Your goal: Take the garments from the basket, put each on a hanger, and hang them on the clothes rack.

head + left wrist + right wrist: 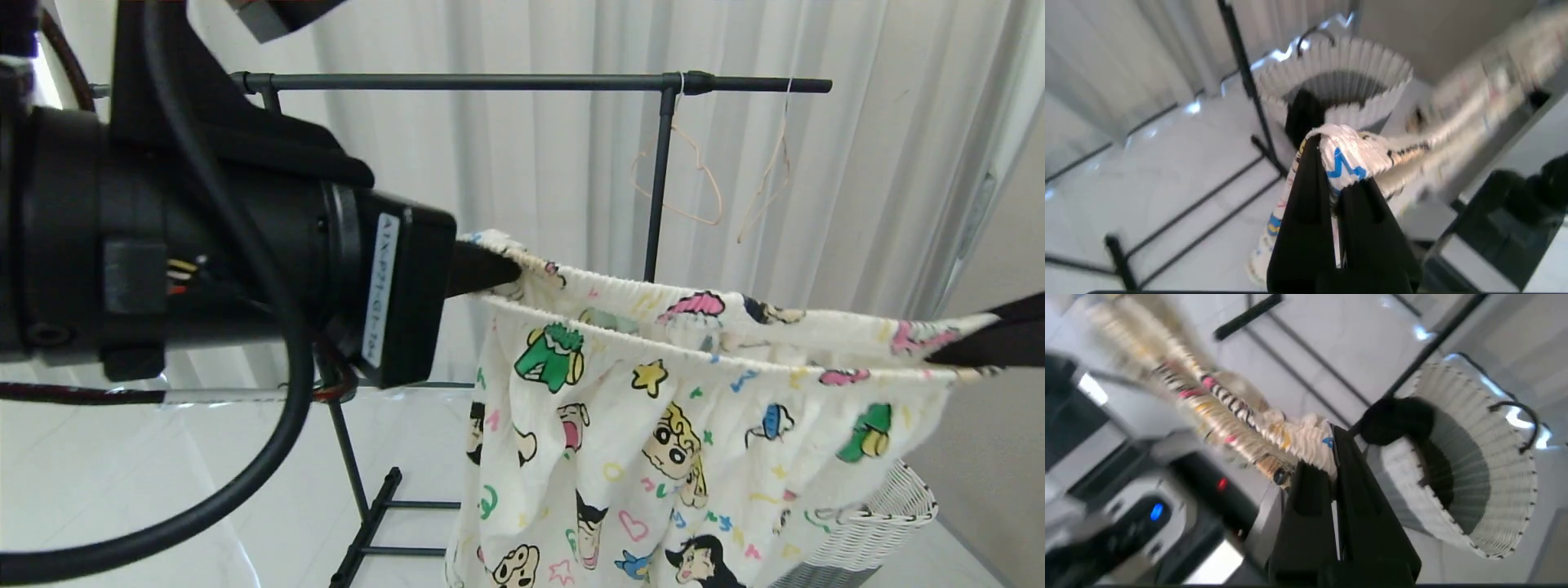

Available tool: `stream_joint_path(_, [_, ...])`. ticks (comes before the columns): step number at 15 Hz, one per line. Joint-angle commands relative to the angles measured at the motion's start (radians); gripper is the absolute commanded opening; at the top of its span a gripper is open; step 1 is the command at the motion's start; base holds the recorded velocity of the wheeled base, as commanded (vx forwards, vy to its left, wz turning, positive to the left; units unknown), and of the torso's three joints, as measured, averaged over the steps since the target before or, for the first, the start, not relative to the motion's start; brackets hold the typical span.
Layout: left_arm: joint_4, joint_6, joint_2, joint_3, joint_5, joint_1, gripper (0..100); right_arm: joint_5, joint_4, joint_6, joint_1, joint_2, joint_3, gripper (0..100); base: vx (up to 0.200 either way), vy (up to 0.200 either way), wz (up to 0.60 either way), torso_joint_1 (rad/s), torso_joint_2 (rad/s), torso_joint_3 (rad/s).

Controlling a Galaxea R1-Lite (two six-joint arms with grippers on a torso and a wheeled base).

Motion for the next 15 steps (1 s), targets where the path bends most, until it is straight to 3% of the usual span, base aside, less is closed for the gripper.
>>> stream_joint_path(1, [-0.041, 0.017, 0.047, -0.002, -0.010, -0.001, 0, -0.003, 0.037, 0.002, 0.122, -0.105, 0.051, 0, 0.000, 0.000, 0.00, 0.000, 0.00, 0.000])
stream_joint_path(4, [-0.048, 0.054, 0.047, -0.001, -0.097, 0.014, 0, -0.004, 0.017, 0.004, 0.220, -0.088, 0.071, 0, 0.000, 0.000, 0.00, 0.000, 0.00, 0.000])
stream_joint_path(7, [-0.048, 0.048, 0.035, 0.002, -0.120, 0.028, 0, -0.009, -0.035, 0.002, 0.224, -0.060, 0.068, 0, 0.000, 0.000, 0.00, 0.000, 0.00, 0.000])
stream_joint_path(8, [-0.047, 0.046, 0.004, 0.018, -0.122, 0.028, 0, -0.012, -0.044, 0.004, 0.198, -0.052, 0.067, 0, 0.000, 0.000, 0.00, 0.000, 0.00, 0.000])
stream_joint_path(10, [-0.027, 0.048, -0.078, 0.093, -0.140, 0.025, 0, 0.006, -0.142, -0.004, 0.065, -0.005, 0.062, 0, 0.000, 0.000, 0.00, 0.000, 0.00, 0.000])
stream_joint_path(11, [0.007, 0.046, -0.120, 0.130, -0.160, 0.025, 0, 0.017, -0.210, -0.004, 0.042, 0.024, 0.053, 0, 0.000, 0.000, 0.00, 0.000, 0.00, 0.000])
stream_joint_path(14, [0.179, 0.042, -0.210, 0.174, -0.183, -0.018, 0, 0.051, -0.256, -0.004, 0.023, 0.133, -0.024, 0, 0.000, 0.000, 0.00, 0.000, 0.00, 0.000])
stream_joint_path(15, [0.211, 0.008, -0.220, 0.177, -0.184, -0.041, 0, 0.054, -0.279, -0.004, 0.025, 0.161, -0.041, 0, 0.000, 0.000, 0.00, 0.000, 0.00, 0.000])
